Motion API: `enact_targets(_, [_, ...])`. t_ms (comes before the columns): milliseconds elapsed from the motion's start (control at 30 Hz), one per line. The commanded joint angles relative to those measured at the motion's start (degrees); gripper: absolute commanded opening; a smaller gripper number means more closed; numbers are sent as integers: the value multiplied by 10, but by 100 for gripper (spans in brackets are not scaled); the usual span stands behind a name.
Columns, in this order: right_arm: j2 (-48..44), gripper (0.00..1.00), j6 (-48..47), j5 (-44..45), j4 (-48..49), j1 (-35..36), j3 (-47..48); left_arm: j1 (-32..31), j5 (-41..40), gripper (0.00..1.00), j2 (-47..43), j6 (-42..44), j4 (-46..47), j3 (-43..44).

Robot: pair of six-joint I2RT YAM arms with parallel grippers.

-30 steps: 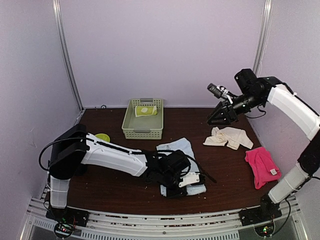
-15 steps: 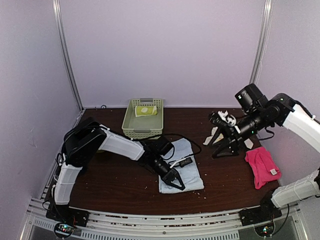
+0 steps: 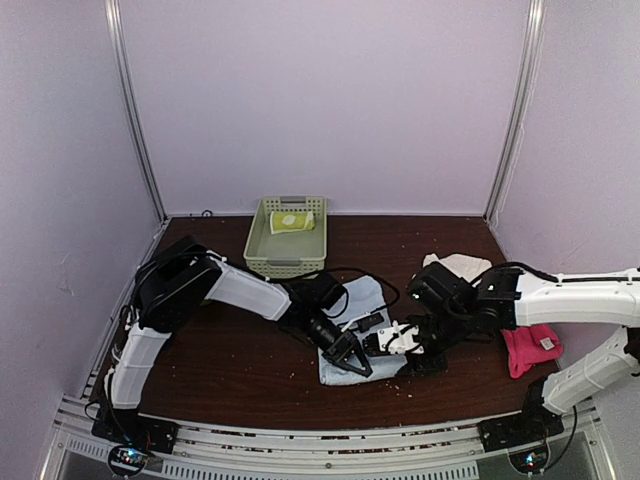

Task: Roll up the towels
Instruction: Roll the towel at the center of the board.

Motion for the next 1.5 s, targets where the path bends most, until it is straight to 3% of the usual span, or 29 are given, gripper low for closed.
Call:
enact_targets(0, [39,57,3,94,130,21,-18,7,-8,9,21,-18,4,-9])
enact_targets(300, [120,53,6,90,201,35,-50,10,-13,9,19,-15,7,-8])
enact_targets(500, [164,23,11,88,196,37,-29,11,-20,10,13,-5,8,-11])
enact_targets(567, [172,9,11,74,177,37,-21,13,-38,16,-1,4,-4,-13])
enact_targets(667, [186,1,17,50,136,35,-5,19,-127,37,-74,30,-35,-41])
enact_targets(767, [188,0,20,-11,95,22,4,27,-280,48,-204,41,-25,-116])
enact_targets(900, [201,0,28,-130,20,3,33,36,-485,53,-367,72,-51,-194])
enact_targets(1000, [233,0,40,-199,-48,-7,72,27,-599,53,-452,117,-105,-199])
enact_targets(1167, [320,0,26,-273,-132,-82,139,-117,-750,58,-604,294,-15,-285])
enact_targets(1267, [410,0,-13,-317,-238,-130,217,-179,-792,64,-610,353,3,-294])
enact_targets(1467, [569,1,-93,-372,-402,-183,350,-251,-808,62,-486,431,-25,-240])
